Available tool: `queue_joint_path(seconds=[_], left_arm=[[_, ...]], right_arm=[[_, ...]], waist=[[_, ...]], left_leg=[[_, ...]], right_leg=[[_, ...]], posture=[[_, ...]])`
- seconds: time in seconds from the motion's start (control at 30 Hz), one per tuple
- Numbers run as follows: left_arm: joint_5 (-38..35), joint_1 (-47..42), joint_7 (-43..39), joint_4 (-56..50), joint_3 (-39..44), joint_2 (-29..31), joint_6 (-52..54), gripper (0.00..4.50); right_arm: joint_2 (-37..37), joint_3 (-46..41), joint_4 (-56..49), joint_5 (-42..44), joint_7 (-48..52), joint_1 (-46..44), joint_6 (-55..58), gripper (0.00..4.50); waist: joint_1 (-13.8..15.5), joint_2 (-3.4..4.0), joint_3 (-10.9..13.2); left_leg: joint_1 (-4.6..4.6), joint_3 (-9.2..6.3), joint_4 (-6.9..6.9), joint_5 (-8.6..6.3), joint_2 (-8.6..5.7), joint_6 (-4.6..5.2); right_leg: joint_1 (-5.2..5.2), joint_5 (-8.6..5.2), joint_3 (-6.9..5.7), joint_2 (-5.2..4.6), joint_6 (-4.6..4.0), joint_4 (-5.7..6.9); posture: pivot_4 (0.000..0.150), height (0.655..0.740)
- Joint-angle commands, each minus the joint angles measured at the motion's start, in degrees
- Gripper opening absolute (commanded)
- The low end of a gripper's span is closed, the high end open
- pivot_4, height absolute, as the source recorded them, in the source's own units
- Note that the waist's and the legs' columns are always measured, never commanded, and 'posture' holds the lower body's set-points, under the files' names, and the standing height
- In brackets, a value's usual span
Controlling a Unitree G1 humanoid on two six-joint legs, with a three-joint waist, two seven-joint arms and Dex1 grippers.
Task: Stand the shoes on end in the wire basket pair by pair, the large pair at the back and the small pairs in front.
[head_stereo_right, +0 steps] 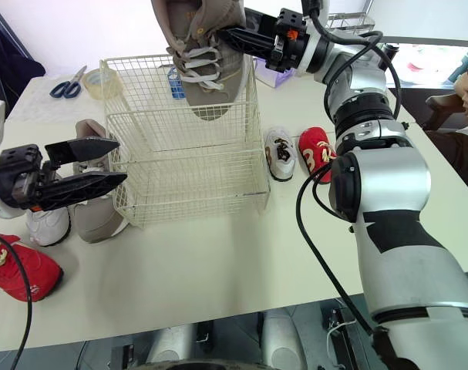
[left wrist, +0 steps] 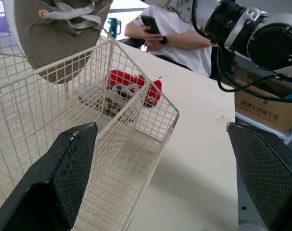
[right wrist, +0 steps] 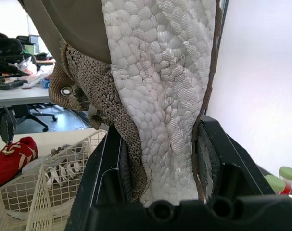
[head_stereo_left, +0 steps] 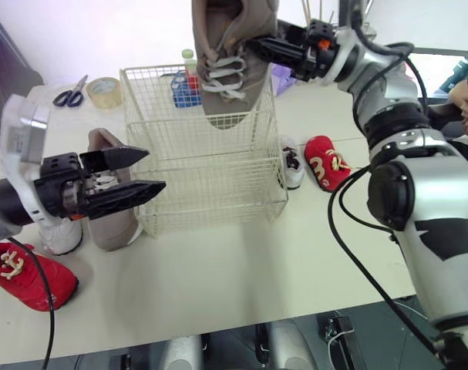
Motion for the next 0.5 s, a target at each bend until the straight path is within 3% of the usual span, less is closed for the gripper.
queue_joint_path(seconds=[0.03, 0.5], left_arm=[[0.77, -0.27, 0.26, -0.53, -0.25, -0.14, -1.57, 4.47], [1.84, -1.21, 1.00, -0.56, -3.11, -0.76, -2.65, 4.47]], right_arm=[[0.57, -2.23, -0.38, -0.67, -1.47, -0.65, 0.33, 1.38], [2.22, -3.71, -0.09, -4.41, -2.90, 3.41, 2.12, 1.38]], waist=[[-0.02, 0.00, 0.00], [0.05, -0.01, -0.01]], left_leg=[[0.01, 0.00, 0.00, 0.00, 0.00, -0.01], [0.06, -0.02, 0.00, 0.21, 0.00, -0.35]], right_leg=[[0.00, 0.00, 0.00, 0.00, 0.00, 0.01], [0.07, 0.00, 0.00, 0.00, 0.00, 0.03]], posture=[[0.150, 0.7400], [0.150, 0.7400]])
